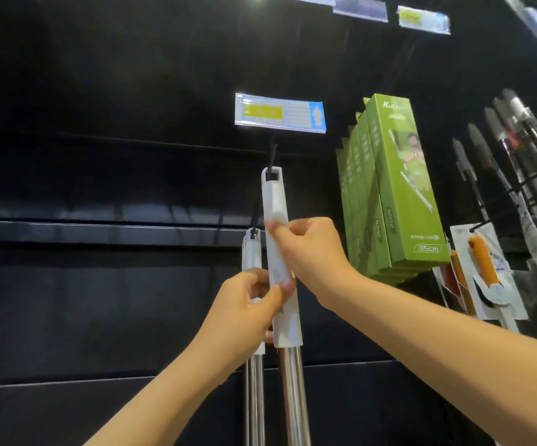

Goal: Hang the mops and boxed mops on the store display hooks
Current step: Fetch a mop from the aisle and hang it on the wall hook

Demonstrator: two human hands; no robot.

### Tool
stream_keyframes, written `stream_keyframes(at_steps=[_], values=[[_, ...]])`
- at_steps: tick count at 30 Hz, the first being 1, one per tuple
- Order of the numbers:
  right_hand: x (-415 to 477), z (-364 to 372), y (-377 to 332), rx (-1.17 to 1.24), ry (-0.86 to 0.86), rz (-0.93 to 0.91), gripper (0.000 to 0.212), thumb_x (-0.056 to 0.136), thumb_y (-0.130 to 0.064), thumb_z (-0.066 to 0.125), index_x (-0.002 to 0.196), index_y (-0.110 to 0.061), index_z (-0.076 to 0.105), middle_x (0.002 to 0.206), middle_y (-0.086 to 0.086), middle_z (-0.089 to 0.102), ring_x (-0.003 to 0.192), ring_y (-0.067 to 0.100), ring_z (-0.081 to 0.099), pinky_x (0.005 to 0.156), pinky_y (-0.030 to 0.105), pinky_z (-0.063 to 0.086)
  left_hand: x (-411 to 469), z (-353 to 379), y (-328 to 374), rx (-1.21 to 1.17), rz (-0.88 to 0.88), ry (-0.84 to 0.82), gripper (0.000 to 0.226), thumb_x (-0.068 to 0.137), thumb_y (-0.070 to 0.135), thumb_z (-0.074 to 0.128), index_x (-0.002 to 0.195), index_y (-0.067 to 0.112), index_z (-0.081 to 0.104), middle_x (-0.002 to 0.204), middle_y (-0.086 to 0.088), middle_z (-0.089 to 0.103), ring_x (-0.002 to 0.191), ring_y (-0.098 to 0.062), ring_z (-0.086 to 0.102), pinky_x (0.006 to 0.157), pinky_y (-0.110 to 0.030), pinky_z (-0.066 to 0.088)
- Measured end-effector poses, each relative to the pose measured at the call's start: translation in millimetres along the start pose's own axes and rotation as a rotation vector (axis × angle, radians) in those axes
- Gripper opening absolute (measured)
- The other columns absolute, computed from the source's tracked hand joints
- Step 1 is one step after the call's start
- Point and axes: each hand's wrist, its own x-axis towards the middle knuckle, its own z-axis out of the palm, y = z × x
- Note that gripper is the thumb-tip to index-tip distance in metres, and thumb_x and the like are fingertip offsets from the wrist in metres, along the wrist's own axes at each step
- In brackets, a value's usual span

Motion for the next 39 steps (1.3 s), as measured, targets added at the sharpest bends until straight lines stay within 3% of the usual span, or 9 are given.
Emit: stream_keyframes(at_steps=[4,7,11,19,25,29,32,35,39], values=[[3,11,23,-0.055,-0.060,0.096,0.044,0.092,-0.042,0.062,0.070,-0.004,0.057,0.063,0.009,0.046,0.056,0.016,0.047,0.056,0.023,0.042,1,-1,-19,-0.051,-0.117,-0.014,0.023,0.092,0.035,0.061,0.104,0.016,0.065,0.083,-0.001,0.068,0.073,-0.009,0.068,0.064,-0.030,0.059],[13,23,36,-0.118,-0.064,0.142,0.042,0.091,-0.045,0.060,0.073,-0.008,0.056,0.065,0.008,0.044,0.058,0.015,0.044,0.055,0.022,0.038,9,-5,-32,-0.051,-0.220,-0.023,0.028,0.091,0.039,0.062,0.108,0.017,0.064,0.095,-0.005,0.068,0.086,-0.021,0.068,0.068,-0.036,0.061],[21,37,58,-0.155,-0.012,0.153,0.048,0.091,-0.045,0.061,0.061,-0.009,0.050,0.051,-0.001,0.041,0.048,0.011,0.041,0.049,0.021,0.036,15,-3,-46,-0.044,-0.308,-0.004,0.029,0.091,0.040,0.061,0.106,0.015,0.062,0.106,-0.006,0.064,0.096,-0.023,0.065,0.061,-0.030,0.058],[25,52,81,-0.025,0.003,0.141,0.053,0.089,-0.041,0.065,0.070,0.009,0.061,0.069,0.022,0.056,0.066,0.025,0.054,0.071,0.044,0.056,28,-8,-61,0.067,-0.383,0.008,0.028,0.094,0.040,0.059,0.103,0.014,0.060,0.111,-0.008,0.063,0.096,-0.027,0.065,0.059,-0.031,0.060],[29,64,93,-0.170,0.073,0.164,0.048,0.091,-0.042,0.063,0.068,0.000,0.062,0.060,0.003,0.055,0.051,0.010,0.052,0.047,0.015,0.039,32,-10,-69,0.098,-0.393,-0.005,0.037,0.095,0.037,0.057,0.111,0.004,0.059,0.113,-0.010,0.063,0.102,-0.029,0.064,0.071,-0.044,0.062],[33,69,97,-0.291,0.070,0.149,0.043,0.091,-0.045,0.061,0.075,-0.005,0.062,0.069,0.003,0.059,0.051,0.006,0.052,0.041,0.010,0.031,38,-5,-72,0.539,-0.333,0.067,0.039,0.097,0.045,0.050,0.105,0.007,0.059,0.094,-0.006,0.062,0.074,-0.016,0.060,0.055,-0.025,0.050],[36,70,99,-0.278,0.059,0.165,0.039,0.091,-0.043,0.063,0.077,-0.006,0.060,0.062,-0.001,0.054,0.050,0.005,0.050,0.035,0.007,0.030,39,-6,-69,0.674,-0.325,0.123,0.037,0.092,0.051,0.055,0.096,0.015,0.060,0.085,-0.003,0.060,0.062,-0.012,0.053,0.049,-0.022,0.038],[36,68,102,-0.280,0.049,0.169,0.043,0.090,-0.044,0.063,0.072,-0.005,0.059,0.057,-0.002,0.051,0.046,0.006,0.048,0.032,0.008,0.030,33,-6,-73,0.682,-0.323,0.214,0.045,0.085,0.058,0.060,0.107,0.019,0.054,0.096,-0.002,0.058,0.073,-0.015,0.060,0.055,-0.024,0.042],[34,67,106,-0.216,0.047,0.193,0.049,0.090,-0.043,0.063,0.060,-0.007,0.051,0.051,-0.001,0.047,0.041,0.007,0.044,0.032,0.008,0.030,30,-2,-91,0.420,-0.368,0.217,0.076,0.082,0.061,0.060,0.141,0.021,0.035,0.117,-0.005,0.056,0.086,-0.015,0.056,0.067,-0.026,0.043]])
